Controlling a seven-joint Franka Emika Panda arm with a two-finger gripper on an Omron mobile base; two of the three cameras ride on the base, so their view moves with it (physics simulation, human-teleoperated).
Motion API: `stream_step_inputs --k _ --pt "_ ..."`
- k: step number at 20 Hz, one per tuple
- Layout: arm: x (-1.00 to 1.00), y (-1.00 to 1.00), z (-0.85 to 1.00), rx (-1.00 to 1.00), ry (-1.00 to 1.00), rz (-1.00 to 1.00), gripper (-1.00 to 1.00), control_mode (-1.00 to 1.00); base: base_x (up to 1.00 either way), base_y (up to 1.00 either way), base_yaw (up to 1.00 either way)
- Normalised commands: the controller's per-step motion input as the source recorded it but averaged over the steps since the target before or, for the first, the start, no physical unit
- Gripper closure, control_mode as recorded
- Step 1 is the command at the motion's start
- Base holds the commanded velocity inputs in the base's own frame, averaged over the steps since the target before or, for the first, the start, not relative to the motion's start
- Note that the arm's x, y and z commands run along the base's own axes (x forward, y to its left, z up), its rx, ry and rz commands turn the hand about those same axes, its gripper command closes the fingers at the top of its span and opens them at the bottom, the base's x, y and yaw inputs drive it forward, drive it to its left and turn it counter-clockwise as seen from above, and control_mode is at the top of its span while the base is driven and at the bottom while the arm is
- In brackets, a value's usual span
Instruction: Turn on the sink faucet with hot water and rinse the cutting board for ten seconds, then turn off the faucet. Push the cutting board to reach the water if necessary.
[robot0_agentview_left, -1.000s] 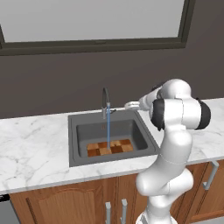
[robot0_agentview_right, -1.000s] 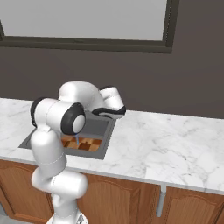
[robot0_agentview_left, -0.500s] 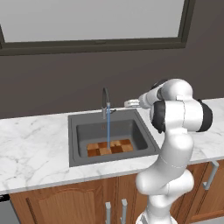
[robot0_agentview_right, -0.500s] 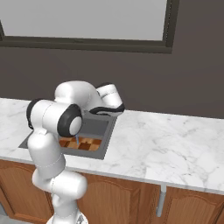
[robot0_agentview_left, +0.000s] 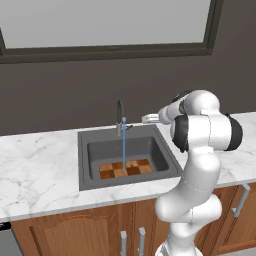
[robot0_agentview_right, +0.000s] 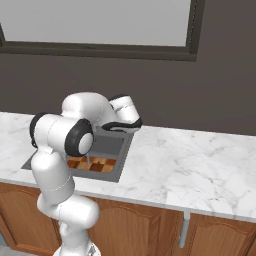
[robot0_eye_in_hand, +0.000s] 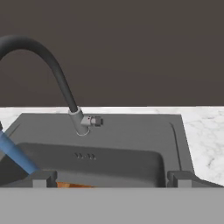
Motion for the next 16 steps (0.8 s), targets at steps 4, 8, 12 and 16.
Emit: stream_step_inputs --k 4,8,12,16 --pt "0.00 0.00 0.00 0.00 0.00 0.00 -1.00 -1.00 0.00 0.00 0.00" --pt "0.00 0.00 0.00 0.00 0.00 0.00 -1.00 -1.00 0.00 0.00 0.00" --pt "0.00 0.00 0.00 0.00 0.00 0.00 -1.00 -1.00 0.00 0.00 0.00" --pt "0.00 0.00 0.00 0.00 0.00 0.00 -1.00 -1.00 0.00 0.00 0.00"
